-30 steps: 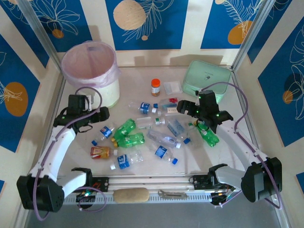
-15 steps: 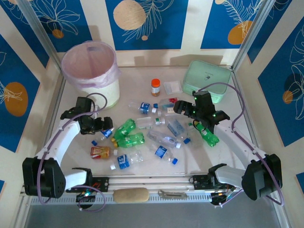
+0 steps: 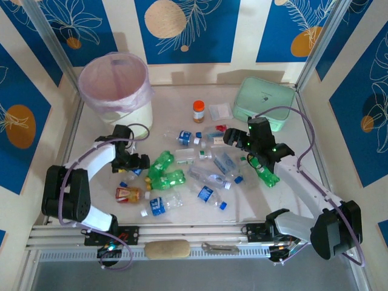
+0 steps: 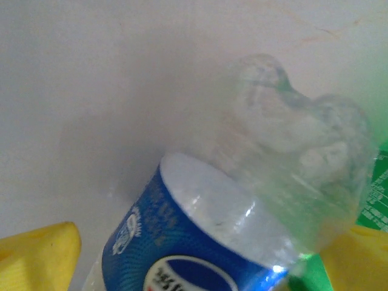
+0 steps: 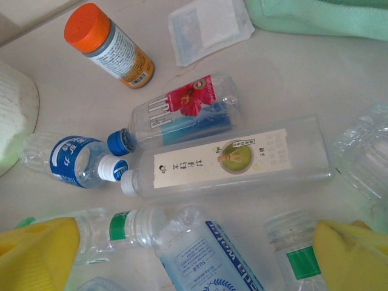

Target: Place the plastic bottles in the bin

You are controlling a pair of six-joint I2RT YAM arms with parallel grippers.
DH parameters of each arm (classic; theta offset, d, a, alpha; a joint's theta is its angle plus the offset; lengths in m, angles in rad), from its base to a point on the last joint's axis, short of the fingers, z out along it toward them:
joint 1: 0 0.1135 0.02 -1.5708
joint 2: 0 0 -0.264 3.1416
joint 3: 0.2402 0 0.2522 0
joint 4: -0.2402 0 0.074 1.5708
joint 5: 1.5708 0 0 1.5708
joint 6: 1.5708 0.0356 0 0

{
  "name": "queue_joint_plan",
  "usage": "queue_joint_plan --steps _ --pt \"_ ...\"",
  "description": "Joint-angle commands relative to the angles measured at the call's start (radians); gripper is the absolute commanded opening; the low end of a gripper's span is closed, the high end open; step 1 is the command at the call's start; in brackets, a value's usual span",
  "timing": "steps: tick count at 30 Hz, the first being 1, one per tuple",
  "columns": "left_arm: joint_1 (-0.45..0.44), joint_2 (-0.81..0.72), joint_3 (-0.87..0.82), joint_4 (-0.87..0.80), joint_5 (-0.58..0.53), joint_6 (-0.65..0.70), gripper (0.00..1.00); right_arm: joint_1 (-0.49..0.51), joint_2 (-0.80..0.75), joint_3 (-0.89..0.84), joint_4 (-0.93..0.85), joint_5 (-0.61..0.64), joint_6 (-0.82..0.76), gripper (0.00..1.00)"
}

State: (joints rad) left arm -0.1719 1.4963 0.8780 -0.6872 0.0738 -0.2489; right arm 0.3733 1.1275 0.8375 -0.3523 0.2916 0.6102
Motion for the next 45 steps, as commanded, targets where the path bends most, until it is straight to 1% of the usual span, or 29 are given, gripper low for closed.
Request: queue_joint_plan --steps 1,3,6,13,16,20,26,31,34,36,40,45 --pt "-0.013 0.021 0.027 -0.005 -0.093 0.049 1.0 0.004 -0.036 -0.026 0.015 0.041 0.01 0.99" --pt "-0.013 0.027 0.03 -0.002 -0.117 0.058 1.0 0.003 -0.04 -0.03 0.019 0.041 0.007 0.99" --pt "-0.014 0.036 0.031 0.016 -0.121 0.066 0.99 0.003 -0.038 -0.033 0.021 0.043 0.003 0.99" --pt "-0.021 0.082 0.041 0.037 -0.097 0.089 0.9 0.003 -0.038 -0.04 0.018 0.051 0.003 0.99" --pt "-0.027 0.095 0.042 0.038 -0.095 0.099 0.83 0.003 -0.038 -0.04 0.02 0.052 0.003 0.99" --pt "-0.028 0.091 0.04 0.042 -0.101 0.102 0.66 0.003 -0.035 -0.042 0.028 0.051 0.005 0.99" --pt "-0.029 0.069 0.039 0.046 -0.123 0.105 0.48 0.003 -0.029 -0.047 0.035 0.046 0.009 0.99" --pt "-0.03 0.0 0.04 0.048 -0.151 0.113 0.48 0.003 -0.031 -0.047 0.041 0.045 0.011 0.99" --pt "-0.035 -0.072 0.047 0.045 -0.111 0.123 0.48 0.003 -0.03 -0.046 0.049 0.045 0.01 0.99" --pt "-0.055 -0.125 0.064 0.037 -0.082 0.131 0.48 0.002 -0.03 -0.048 0.058 0.043 0.01 0.99" --pt "-0.135 -0.191 0.138 0.017 -0.041 0.149 0.48 0.003 -0.025 -0.05 0.072 0.039 0.014 0.99" --pt "-0.26 -0.198 0.302 0.031 -0.002 0.144 0.48 -0.005 -0.014 -0.052 0.097 0.032 0.032 0.99"
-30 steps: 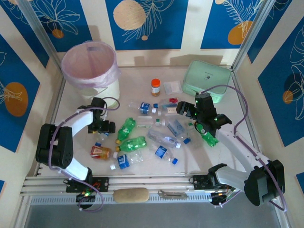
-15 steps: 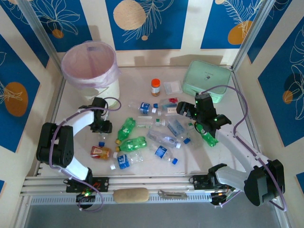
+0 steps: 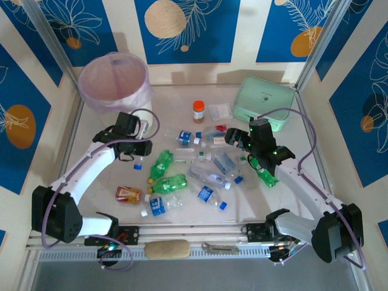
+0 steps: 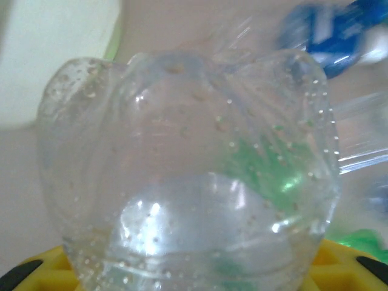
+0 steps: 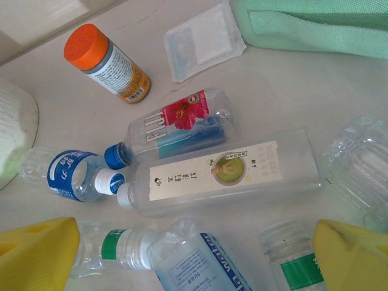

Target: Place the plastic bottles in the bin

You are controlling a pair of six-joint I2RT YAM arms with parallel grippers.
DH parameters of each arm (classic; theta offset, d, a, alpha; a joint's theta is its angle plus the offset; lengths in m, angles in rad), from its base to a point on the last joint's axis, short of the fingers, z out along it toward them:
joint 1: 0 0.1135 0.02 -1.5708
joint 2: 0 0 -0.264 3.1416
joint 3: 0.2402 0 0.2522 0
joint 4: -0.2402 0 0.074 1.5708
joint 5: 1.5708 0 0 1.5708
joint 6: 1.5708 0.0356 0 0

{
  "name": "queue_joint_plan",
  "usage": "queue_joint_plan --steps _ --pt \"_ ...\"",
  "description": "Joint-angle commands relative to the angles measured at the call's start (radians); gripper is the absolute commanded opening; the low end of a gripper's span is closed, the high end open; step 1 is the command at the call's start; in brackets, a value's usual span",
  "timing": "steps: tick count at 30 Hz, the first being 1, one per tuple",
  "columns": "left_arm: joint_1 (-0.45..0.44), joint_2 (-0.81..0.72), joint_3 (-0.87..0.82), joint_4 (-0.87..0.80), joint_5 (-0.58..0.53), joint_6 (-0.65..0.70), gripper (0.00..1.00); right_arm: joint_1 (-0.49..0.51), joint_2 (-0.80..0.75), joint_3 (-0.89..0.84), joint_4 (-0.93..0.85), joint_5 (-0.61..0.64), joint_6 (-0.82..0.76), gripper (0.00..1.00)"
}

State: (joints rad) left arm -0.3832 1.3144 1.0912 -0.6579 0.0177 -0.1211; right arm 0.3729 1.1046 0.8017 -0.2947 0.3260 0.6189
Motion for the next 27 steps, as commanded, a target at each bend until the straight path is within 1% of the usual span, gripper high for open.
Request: queue_joint_plan --steps 1,4,8,11,14,17,20,23,27 --pt "-0.064 -0.009 0.118 0.012 0.065 0.013 0.48 -0.008 0.012 -0.017 0.043 -0.009 0.028 0.99" --pt "-0.088 0.019 0.221 0.064 0.092 -0.019 0.48 -0.031 0.024 -0.015 0.045 -0.031 0.056 0.99" --pt "-0.088 0.042 0.295 0.209 0.102 -0.09 0.48 -0.079 0.031 -0.032 0.052 -0.09 0.095 0.99" --pt "-0.087 0.063 0.342 0.324 0.086 -0.108 0.47 -0.111 0.023 -0.056 0.06 -0.134 0.115 0.99" --pt "-0.073 0.106 0.429 0.367 0.069 -0.097 0.47 -0.127 0.009 -0.076 0.062 -0.15 0.121 0.99" --pt "-0.037 0.153 0.519 0.381 0.082 -0.089 0.47 -0.136 -0.015 -0.089 0.057 -0.156 0.115 0.99" --pt "0.029 0.193 0.591 0.389 0.112 -0.09 0.47 -0.145 -0.043 -0.103 0.049 -0.148 0.106 0.99" --pt "0.089 0.238 0.675 0.342 0.084 -0.059 0.47 -0.15 -0.072 -0.118 0.049 -0.141 0.099 0.99" --pt "0.151 0.278 0.751 0.296 0.001 0.004 0.46 -0.163 -0.103 -0.127 0.04 -0.139 0.094 0.99"
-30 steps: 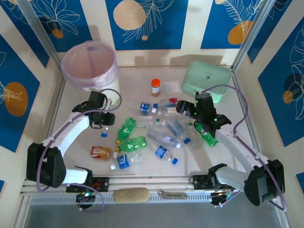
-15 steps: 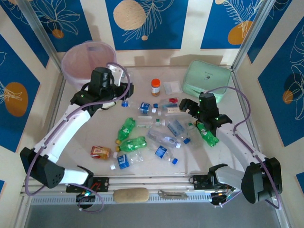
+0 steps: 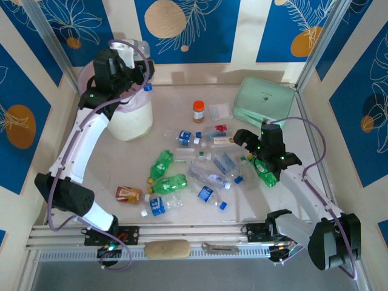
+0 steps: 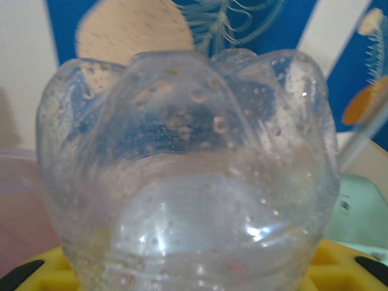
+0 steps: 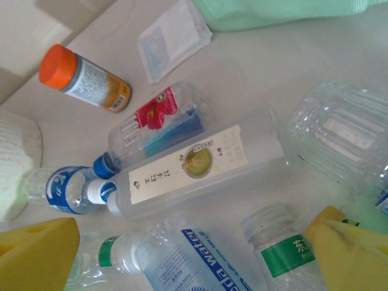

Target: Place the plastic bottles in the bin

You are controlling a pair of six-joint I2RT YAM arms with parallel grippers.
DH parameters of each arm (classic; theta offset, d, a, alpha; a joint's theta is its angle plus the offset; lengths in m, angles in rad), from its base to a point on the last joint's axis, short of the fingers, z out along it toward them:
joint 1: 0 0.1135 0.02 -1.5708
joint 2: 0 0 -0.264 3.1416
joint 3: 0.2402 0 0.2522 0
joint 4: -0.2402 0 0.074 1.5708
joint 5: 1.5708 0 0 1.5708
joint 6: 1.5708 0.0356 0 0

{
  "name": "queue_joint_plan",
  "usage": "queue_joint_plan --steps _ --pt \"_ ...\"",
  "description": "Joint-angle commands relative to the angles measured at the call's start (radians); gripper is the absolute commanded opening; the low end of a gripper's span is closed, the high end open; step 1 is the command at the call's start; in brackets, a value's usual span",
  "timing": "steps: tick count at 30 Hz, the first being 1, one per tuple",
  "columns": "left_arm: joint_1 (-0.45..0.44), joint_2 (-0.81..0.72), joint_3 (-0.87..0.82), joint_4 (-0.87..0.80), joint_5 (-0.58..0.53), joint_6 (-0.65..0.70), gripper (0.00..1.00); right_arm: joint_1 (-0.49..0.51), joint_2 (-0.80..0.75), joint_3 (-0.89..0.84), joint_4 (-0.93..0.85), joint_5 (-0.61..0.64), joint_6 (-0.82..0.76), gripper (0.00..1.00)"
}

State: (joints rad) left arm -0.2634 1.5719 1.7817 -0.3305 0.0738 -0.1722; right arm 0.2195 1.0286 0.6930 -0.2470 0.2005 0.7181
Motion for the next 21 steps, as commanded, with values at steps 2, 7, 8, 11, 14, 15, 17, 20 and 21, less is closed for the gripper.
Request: queue_joint_plan --steps 2,7,8,11,14,15,17,20,21 --pt "0.059 0.041 0.089 -0.052 -0.108 0.084 0.46 -0.016 -0.041 -0.023 -0.011 -0.013 -0.005 0.99" --pt "0.117 0.086 0.117 -0.102 -0.232 0.142 0.47 -0.029 -0.072 -0.034 -0.022 -0.019 -0.007 0.99" --pt "0.131 0.095 0.119 -0.114 -0.251 0.147 0.47 -0.033 -0.079 -0.036 -0.025 -0.019 -0.007 0.99" --pt "0.167 0.125 0.12 -0.147 -0.292 0.168 0.47 -0.04 -0.099 -0.046 -0.029 -0.021 -0.009 0.99" --pt "0.192 0.155 0.127 -0.173 -0.306 0.175 0.47 -0.046 -0.112 -0.056 -0.029 -0.024 -0.011 0.99" --pt "0.198 0.165 0.13 -0.18 -0.303 0.176 0.47 -0.048 -0.115 -0.057 -0.029 -0.024 -0.011 0.99" --pt "0.203 0.187 0.135 -0.193 -0.302 0.18 0.48 -0.051 -0.118 -0.058 -0.029 -0.027 -0.01 0.99" --pt "0.203 0.22 0.142 -0.216 -0.299 0.179 0.5 -0.054 -0.117 -0.057 -0.029 -0.032 -0.005 0.99" --pt "0.204 0.23 0.146 -0.225 -0.298 0.176 0.5 -0.052 -0.118 -0.056 -0.031 -0.033 -0.003 0.99"
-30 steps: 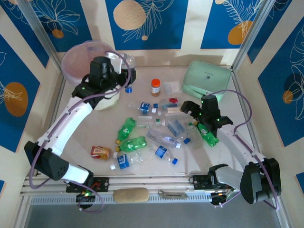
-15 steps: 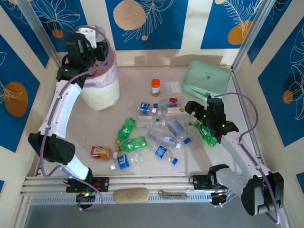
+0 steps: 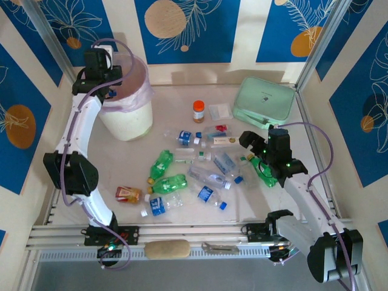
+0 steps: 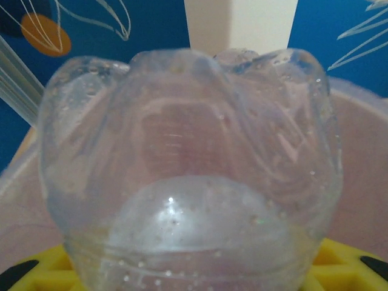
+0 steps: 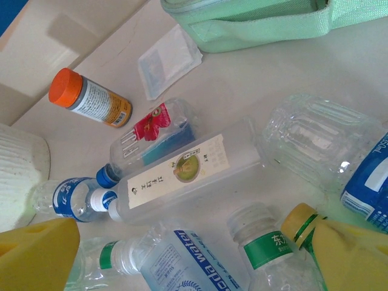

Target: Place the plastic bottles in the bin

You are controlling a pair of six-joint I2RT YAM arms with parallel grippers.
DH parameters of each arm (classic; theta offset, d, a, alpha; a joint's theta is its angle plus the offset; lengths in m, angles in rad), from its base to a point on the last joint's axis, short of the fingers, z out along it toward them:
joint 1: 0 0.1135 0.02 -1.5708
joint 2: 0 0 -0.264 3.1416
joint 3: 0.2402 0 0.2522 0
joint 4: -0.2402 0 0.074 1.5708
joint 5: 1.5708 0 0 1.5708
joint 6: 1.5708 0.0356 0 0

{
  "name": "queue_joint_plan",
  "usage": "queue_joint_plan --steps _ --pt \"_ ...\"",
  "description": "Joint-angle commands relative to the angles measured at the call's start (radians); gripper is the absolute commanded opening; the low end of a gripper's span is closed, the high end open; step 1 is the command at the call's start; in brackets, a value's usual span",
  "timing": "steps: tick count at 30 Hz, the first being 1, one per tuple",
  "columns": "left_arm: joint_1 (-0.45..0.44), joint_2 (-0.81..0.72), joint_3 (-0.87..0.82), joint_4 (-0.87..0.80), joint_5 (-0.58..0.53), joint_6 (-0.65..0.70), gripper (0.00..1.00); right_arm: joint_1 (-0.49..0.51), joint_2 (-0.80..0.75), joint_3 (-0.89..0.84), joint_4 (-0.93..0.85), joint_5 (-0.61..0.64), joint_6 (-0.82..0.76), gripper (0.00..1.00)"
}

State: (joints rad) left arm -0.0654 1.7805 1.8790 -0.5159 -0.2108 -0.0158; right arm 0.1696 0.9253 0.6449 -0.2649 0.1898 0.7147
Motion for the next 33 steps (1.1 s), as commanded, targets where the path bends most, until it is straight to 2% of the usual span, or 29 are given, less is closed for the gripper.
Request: queue_joint_plan --steps 1,6,8,12,16,22,26,29,33 --pt "0.005 0.031 0.052 -0.049 -0.012 0.016 0.51 -0.003 -0.016 -0.006 -0.017 -0.024 0.0 0.99" --pt "0.006 0.053 0.061 -0.077 -0.004 0.005 0.54 -0.005 -0.025 -0.007 -0.029 -0.018 -0.003 0.99" --pt "0.006 0.051 0.063 -0.082 0.0 0.004 0.58 -0.006 -0.026 -0.009 -0.025 -0.016 -0.001 0.99" --pt "0.006 0.045 0.084 -0.099 0.006 -0.005 0.84 -0.007 -0.022 -0.016 -0.009 -0.025 0.003 0.99" --pt "0.006 0.028 0.117 -0.129 0.035 -0.023 1.0 -0.007 -0.013 -0.016 0.001 -0.033 0.008 0.99" --pt "-0.005 -0.042 0.125 -0.157 0.131 -0.07 1.0 -0.007 0.004 -0.015 0.005 -0.042 0.008 0.99" --pt "-0.045 -0.121 0.073 -0.157 0.21 -0.09 1.0 -0.007 0.024 0.011 -0.004 -0.041 -0.029 0.99" --pt "-0.112 -0.208 -0.042 -0.097 0.263 -0.091 1.0 -0.01 0.06 0.07 -0.061 -0.027 -0.083 0.99" --pt "-0.247 -0.327 -0.236 0.017 0.263 -0.091 1.0 -0.014 0.138 0.168 -0.164 0.013 -0.18 0.99"
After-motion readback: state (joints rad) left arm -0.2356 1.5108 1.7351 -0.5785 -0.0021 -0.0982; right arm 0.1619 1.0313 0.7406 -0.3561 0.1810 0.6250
